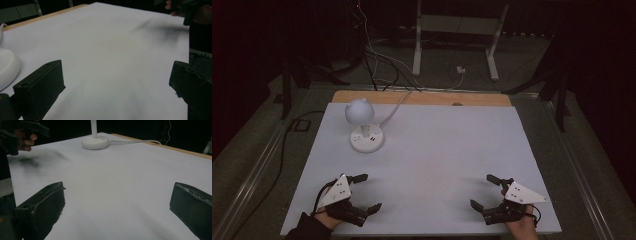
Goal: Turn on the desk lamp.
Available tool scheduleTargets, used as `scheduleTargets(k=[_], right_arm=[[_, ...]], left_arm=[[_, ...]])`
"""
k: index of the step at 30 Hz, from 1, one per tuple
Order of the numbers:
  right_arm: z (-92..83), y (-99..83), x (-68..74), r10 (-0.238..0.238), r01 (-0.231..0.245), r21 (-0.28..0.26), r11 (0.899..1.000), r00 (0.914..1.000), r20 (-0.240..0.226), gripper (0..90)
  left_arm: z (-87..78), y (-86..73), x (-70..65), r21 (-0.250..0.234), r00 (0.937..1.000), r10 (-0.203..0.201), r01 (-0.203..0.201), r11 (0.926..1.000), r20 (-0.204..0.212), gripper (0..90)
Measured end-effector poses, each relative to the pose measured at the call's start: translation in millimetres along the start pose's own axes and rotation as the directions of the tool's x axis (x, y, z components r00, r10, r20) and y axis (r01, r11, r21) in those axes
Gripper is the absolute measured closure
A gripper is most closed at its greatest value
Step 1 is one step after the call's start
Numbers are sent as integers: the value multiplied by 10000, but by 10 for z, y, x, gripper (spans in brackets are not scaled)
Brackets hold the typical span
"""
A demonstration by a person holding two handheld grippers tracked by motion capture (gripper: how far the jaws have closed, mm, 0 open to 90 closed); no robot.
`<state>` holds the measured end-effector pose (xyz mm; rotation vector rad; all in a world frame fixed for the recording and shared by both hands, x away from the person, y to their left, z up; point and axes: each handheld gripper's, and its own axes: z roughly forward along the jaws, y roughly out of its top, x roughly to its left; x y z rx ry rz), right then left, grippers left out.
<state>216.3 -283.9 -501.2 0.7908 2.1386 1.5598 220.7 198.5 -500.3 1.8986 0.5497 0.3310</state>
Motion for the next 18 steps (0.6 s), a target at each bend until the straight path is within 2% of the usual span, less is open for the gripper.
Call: scheduleTargets(k=[2,10,18], right_arm=[[19,-4,1,87,-86,94,9999,9999,-134,0],[40,1,16,-65,67,203,9998,9999,-127,0],[76,5,40,-414,415,412,9983,9991,-31,0]], left_arm=[[4,-2,-6,61,10000,56,-56,10000,26,3],[14,-5,-10,211,9999,48,-51,9998,152,3],[9,4,-20,237,9997,122,-126,9996,191,3]])
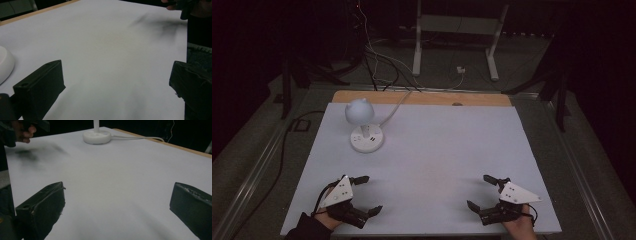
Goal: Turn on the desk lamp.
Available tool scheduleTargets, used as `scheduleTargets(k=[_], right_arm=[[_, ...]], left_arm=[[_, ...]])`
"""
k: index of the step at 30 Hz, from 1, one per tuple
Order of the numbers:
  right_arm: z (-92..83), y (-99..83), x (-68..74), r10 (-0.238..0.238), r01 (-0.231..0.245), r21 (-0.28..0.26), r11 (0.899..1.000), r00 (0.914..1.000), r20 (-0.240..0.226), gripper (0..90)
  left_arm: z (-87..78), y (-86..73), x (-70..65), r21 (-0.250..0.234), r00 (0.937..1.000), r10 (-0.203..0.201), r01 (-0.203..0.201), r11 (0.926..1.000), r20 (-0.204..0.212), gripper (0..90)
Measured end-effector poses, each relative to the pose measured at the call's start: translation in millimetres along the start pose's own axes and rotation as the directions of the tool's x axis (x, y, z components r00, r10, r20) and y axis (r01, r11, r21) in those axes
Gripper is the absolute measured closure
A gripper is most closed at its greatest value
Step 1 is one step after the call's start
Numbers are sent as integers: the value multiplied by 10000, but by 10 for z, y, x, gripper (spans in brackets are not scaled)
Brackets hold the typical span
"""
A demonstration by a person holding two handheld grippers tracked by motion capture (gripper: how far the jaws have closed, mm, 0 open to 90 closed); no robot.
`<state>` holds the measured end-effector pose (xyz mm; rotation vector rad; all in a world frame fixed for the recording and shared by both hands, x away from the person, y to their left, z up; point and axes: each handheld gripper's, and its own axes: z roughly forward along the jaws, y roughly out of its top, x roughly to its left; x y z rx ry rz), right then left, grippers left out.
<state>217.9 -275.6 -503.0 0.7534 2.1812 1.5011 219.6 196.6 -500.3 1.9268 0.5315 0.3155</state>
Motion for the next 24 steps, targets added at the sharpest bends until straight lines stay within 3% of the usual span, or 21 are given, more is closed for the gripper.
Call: scheduleTargets(k=[4,9,24], right_arm=[[-7,6,6,-36,36,-38,10000,10000,88,0],[-16,18,16,27,-26,-107,9999,9999,143,0],[-34,60,55,28,-24,-387,9992,9999,110,0]], left_arm=[[6,13,-33,155,9996,291,-292,9995,59,3],[32,16,-56,404,9989,326,-340,9986,331,3],[42,161,-135,397,9921,583,-630,9972,1107,3]])
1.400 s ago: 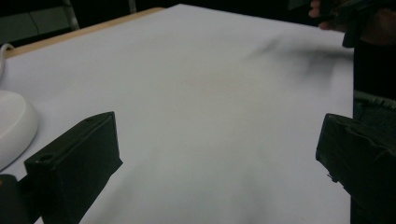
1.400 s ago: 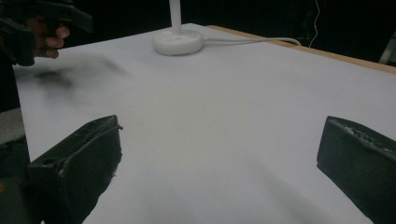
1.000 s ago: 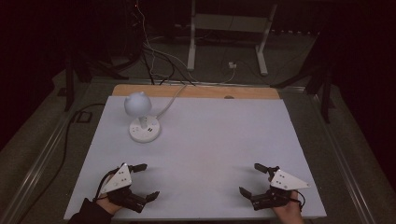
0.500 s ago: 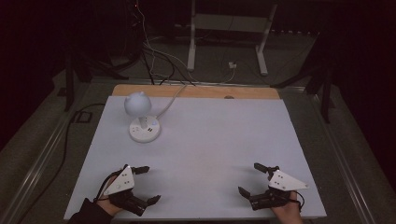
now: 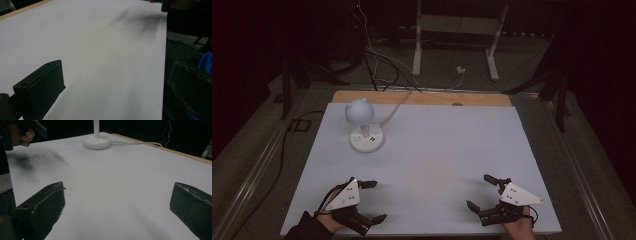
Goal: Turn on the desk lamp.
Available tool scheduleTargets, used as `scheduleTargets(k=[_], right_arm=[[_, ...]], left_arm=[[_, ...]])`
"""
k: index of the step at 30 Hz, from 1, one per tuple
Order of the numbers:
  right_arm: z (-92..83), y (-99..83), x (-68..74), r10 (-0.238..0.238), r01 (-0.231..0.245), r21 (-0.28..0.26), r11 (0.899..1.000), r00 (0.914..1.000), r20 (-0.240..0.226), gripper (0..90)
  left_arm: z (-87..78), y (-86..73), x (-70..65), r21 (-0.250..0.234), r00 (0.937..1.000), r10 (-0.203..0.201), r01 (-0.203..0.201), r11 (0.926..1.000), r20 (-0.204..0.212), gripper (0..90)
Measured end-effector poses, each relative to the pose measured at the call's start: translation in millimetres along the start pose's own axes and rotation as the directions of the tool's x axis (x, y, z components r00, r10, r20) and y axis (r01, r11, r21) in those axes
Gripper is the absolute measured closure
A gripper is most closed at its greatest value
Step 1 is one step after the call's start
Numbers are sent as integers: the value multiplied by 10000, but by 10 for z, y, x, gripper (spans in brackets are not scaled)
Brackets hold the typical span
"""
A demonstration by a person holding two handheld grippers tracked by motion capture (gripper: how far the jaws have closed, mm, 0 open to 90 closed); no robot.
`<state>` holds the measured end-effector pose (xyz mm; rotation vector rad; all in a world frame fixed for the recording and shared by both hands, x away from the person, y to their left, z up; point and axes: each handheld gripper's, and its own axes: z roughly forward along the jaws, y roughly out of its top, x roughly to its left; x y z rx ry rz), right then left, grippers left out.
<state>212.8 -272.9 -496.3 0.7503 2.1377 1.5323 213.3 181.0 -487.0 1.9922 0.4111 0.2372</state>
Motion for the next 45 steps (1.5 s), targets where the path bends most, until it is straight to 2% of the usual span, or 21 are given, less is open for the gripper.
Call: scheduleTargets(k=[9,12,17,19,28,32,37,40,45], right_arm=[[-8,-4,-9,240,-240,-91,9997,9997,1,0],[-8,-6,-16,294,-294,-112,9995,9996,19,0],[-10,-6,-11,313,-313,-98,9995,9995,0,0],[-6,-9,-12,337,-337,-88,9994,9994,-23,0],[-8,-11,-20,382,-383,-109,9992,9992,-105,0],[-12,-9,-17,399,-400,-117,9991,9992,-94,0],[-12,-12,-19,420,-421,-106,9991,9991,-93,0],[-13,-11,-21,410,-411,-121,9991,9991,-89,0],[-16,-8,-17,398,-399,-123,9991,9991,-117,0]], left_arm=[[-18,116,42,-31,9999,-21,21,10000,-99,3],[-20,147,61,-144,9998,-106,104,9998,-156,3],[-26,205,89,-319,9996,-26,16,9995,-295,3],[-35,227,105,-421,9994,-135,121,9990,-313,3],[-77,350,174,-675,9959,-388,334,9972,-815,3],[-91,390,239,-801,9912,-715,628,9948,-1116,3],[-101,431,303,-730,9818,-870,756,9945,-1687,3],[-109,454,338,-732,9782,-953,830,9939,-1847,3],[-107,478,386,-783,9684,-1055,899,9929,-2261,3]])
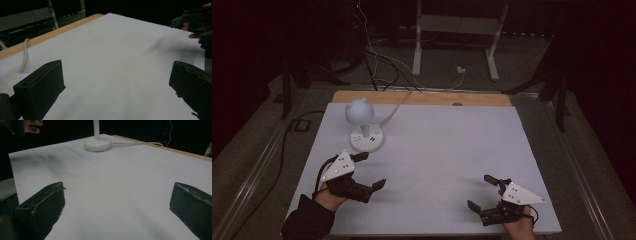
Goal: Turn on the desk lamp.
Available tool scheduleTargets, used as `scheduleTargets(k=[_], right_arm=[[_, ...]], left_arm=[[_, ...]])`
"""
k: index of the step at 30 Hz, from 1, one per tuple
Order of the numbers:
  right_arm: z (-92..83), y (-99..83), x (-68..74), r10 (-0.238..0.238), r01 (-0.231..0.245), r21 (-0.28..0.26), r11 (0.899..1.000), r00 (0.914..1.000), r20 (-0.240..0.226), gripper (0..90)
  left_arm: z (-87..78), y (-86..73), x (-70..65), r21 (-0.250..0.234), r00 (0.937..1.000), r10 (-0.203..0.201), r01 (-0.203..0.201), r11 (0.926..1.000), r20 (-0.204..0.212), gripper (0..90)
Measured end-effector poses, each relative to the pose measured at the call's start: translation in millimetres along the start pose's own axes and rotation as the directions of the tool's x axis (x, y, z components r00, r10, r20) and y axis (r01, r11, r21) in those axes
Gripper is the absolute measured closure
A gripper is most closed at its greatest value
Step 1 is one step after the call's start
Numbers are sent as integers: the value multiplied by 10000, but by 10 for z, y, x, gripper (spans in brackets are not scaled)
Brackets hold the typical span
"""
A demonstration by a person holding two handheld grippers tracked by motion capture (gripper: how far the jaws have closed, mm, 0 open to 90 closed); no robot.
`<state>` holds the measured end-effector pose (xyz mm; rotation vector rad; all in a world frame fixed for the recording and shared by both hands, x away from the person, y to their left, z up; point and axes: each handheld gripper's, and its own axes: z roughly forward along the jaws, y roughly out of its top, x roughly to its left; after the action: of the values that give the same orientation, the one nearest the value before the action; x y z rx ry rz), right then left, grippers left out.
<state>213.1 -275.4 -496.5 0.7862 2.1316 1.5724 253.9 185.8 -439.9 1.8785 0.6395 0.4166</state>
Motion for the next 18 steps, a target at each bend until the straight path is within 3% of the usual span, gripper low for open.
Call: scheduleTargets(k=[7,12,18], right_arm=[[0,-3,-7,78,-78,-17,10000,10000,-9,0],[1,-4,-7,68,-68,-5,10000,10000,-11,0],[-2,-6,-13,148,-148,-1,9999,9999,-34,0]], left_arm=[[43,43,75,57,9973,-315,319,9995,-664,3],[88,44,145,185,9950,-525,543,9984,-846,3],[134,34,239,102,9821,-986,1015,9948,-1607,3]])
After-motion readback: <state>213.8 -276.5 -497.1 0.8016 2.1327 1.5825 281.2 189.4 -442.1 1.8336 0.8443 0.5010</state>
